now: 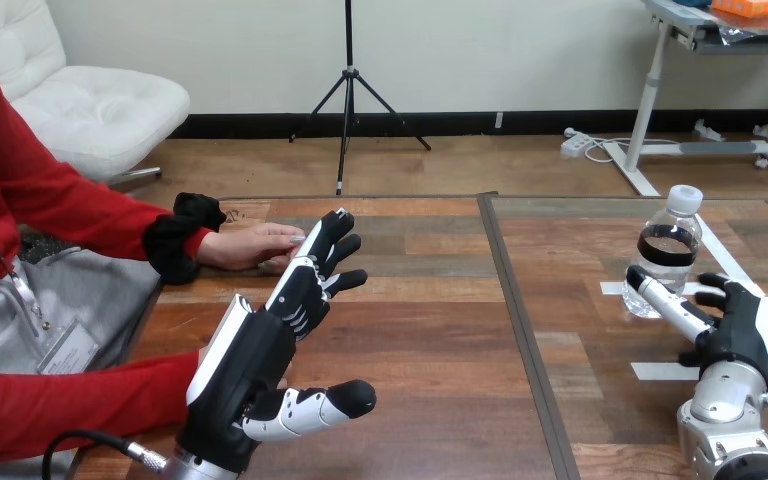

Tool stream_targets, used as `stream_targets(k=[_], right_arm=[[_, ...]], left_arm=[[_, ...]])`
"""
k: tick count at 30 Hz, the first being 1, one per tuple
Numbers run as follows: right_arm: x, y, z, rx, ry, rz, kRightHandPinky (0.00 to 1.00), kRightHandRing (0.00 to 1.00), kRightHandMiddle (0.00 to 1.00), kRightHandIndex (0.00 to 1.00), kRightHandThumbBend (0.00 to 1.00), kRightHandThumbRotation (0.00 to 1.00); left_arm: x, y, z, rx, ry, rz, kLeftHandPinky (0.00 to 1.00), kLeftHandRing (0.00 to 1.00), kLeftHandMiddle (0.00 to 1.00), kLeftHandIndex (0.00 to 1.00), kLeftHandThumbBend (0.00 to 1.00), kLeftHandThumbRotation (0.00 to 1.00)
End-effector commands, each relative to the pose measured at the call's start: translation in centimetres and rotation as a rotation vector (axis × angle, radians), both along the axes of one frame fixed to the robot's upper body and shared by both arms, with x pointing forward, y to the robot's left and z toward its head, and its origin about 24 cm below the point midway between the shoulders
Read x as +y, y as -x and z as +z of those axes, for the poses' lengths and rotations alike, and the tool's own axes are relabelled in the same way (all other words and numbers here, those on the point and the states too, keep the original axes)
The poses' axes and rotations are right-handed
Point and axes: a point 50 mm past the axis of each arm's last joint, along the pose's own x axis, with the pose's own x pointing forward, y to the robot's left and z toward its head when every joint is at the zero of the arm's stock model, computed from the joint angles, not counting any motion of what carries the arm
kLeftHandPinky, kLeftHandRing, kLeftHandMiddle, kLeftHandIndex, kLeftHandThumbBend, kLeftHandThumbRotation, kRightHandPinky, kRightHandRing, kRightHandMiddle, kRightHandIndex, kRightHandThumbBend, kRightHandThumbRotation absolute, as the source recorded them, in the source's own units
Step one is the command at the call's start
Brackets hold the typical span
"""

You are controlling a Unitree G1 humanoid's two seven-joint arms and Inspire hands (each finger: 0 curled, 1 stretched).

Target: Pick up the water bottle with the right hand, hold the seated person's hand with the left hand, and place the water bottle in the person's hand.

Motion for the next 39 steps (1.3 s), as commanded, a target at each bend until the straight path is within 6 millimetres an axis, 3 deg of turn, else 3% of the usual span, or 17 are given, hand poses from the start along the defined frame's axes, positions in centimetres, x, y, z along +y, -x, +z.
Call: stream_targets(k=[1, 11, 39], right_arm=[[0.0, -2.5, 3.4, -0.119, 0.012, 0.021, 0.86, 0.96, 0.97, 0.98, 1.0, 0.48], [-0.2, -2.7, 3.8, -0.13, 0.014, 0.03, 0.98, 1.0, 1.0, 1.0, 1.0, 0.5], [-0.2, -3.2, 4.5, -0.143, 0.008, 0.096, 1.0, 1.0, 1.0, 1.0, 1.0, 0.56]], left_arm=[[-0.1, -1.3, 1.5, -0.07, 0.017, -0.003, 0.86, 0.96, 1.0, 0.99, 1.0, 0.62], [0.1, -1.2, 1.5, -0.073, 0.012, 0.003, 0.86, 0.96, 1.0, 0.98, 1.0, 0.62], [0.3, -0.9, 1.3, -0.073, -0.001, 0.013, 0.86, 0.96, 1.0, 0.98, 1.0, 0.64]])
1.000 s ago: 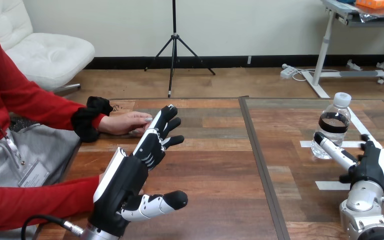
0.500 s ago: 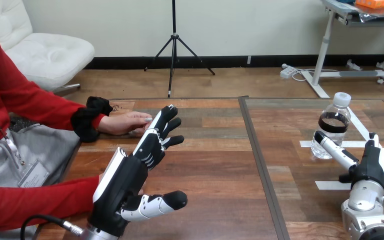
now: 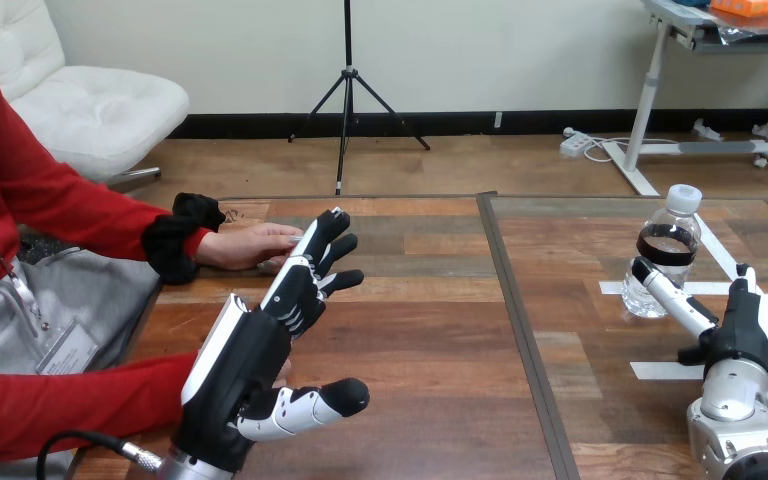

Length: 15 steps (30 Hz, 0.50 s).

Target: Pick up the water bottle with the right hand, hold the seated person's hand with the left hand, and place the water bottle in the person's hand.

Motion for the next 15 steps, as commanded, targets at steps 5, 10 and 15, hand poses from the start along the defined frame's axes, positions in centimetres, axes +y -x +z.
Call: stream_targets(k=[5, 10, 15], right_arm=[[0.31, -3.15, 4.31, -0.163, 0.008, 0.065, 1.0, 1.0, 1.0, 1.0, 1.0, 0.55], [0.25, -3.25, 4.4, -0.144, 0.028, 0.073, 1.0, 1.0, 1.0, 1.0, 1.0, 0.56], [0.19, -3.31, 4.57, -0.142, 0.053, 0.082, 1.0, 1.0, 1.0, 1.0, 1.0, 0.58]], left_arm=[[-0.02, -0.86, 1.18, -0.063, 0.002, 0.001, 0.86, 0.96, 1.0, 0.98, 1.0, 0.64], [0.02, -0.76, 1.18, -0.07, -0.003, 0.01, 0.86, 0.96, 1.0, 0.98, 1.0, 0.65], [0.07, -0.65, 1.1, -0.064, -0.004, 0.012, 0.86, 0.96, 1.0, 0.98, 1.0, 0.65]])
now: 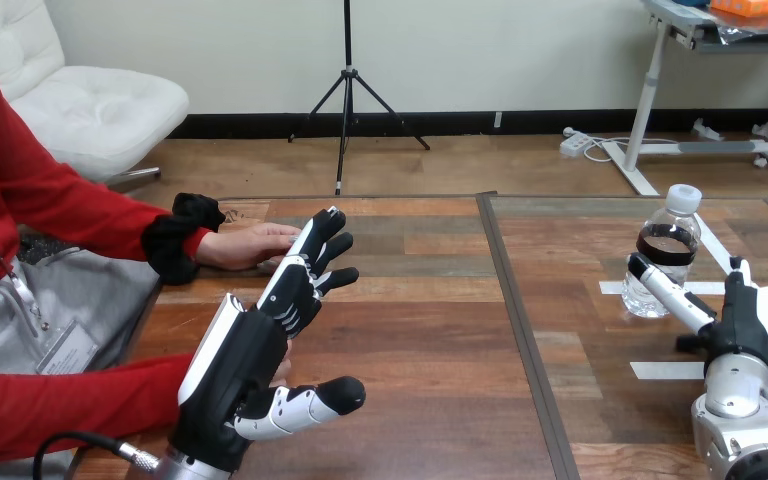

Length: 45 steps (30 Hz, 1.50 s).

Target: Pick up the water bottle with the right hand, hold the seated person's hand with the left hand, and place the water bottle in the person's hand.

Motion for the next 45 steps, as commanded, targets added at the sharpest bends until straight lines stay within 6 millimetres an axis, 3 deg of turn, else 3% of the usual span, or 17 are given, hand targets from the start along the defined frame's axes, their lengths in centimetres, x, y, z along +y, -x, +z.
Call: stream_targets(k=[1, 36, 45], right_arm=[[0.2, -3.0, 4.2, -0.128, 0.051, 0.04, 0.99, 1.0, 1.0, 1.0, 1.0, 0.58], [-0.4, -4.3, 6.7, -0.174, 0.068, 0.068, 0.92, 1.0, 1.0, 1.0, 1.0, 0.63], [-0.7, -4.2, 6.7, -0.178, 0.046, 0.073, 0.92, 1.0, 1.0, 1.0, 1.0, 0.6]], left_arm=[[-0.1, -0.7, 1.1, -0.063, -0.004, 0.004, 0.86, 0.96, 1.0, 0.98, 1.0, 0.65], [0.5, 0.1, 0.7, -0.052, -0.003, 0.046, 0.83, 0.94, 0.98, 0.97, 1.0, 0.66], [0.5, 0.1, 0.7, -0.043, 0.0, 0.042, 0.83, 0.94, 0.99, 0.97, 1.0, 0.65]])
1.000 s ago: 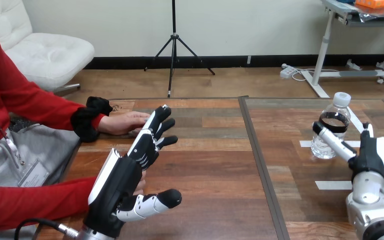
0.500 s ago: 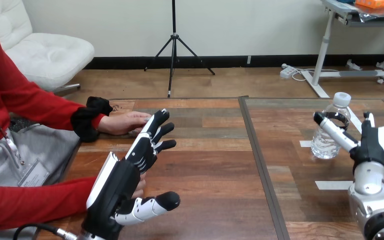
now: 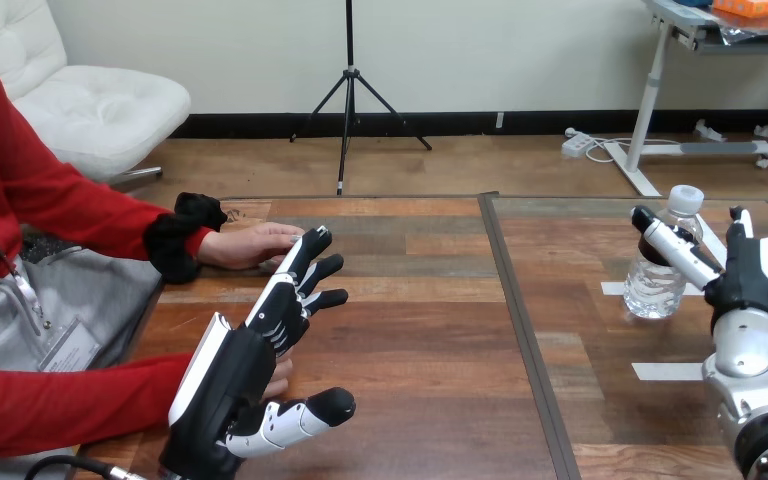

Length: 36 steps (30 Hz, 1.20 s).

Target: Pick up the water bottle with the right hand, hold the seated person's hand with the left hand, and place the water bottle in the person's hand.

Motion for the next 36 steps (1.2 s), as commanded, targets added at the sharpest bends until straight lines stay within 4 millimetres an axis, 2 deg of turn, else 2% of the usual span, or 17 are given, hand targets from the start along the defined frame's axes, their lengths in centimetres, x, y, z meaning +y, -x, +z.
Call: stream_targets(k=[1, 23, 36], right_arm=[[-0.13, -2.01, 3.56, -0.113, 0.013, 0.022, 0.92, 1.0, 1.0, 1.0, 1.0, 0.59], [-0.32, -1.82, 3.24, -0.089, 0.017, 0.025, 0.89, 1.0, 1.0, 1.0, 1.0, 0.59], [-0.26, -1.95, 3.33, -0.071, 0.028, 0.022, 0.83, 0.97, 1.0, 1.0, 1.0, 0.59]], left_arm=[[0.0, -1.02, 1.51, -0.079, 0.004, -0.002, 0.83, 0.94, 0.99, 0.97, 1.0, 0.65], [-0.05, -0.94, 1.46, -0.075, 0.016, -0.008, 0.84, 0.94, 0.99, 0.97, 1.0, 0.62], [0.15, -0.8, 1.45, -0.073, 0.02, 0.003, 0.84, 0.94, 0.98, 0.96, 1.0, 0.62]])
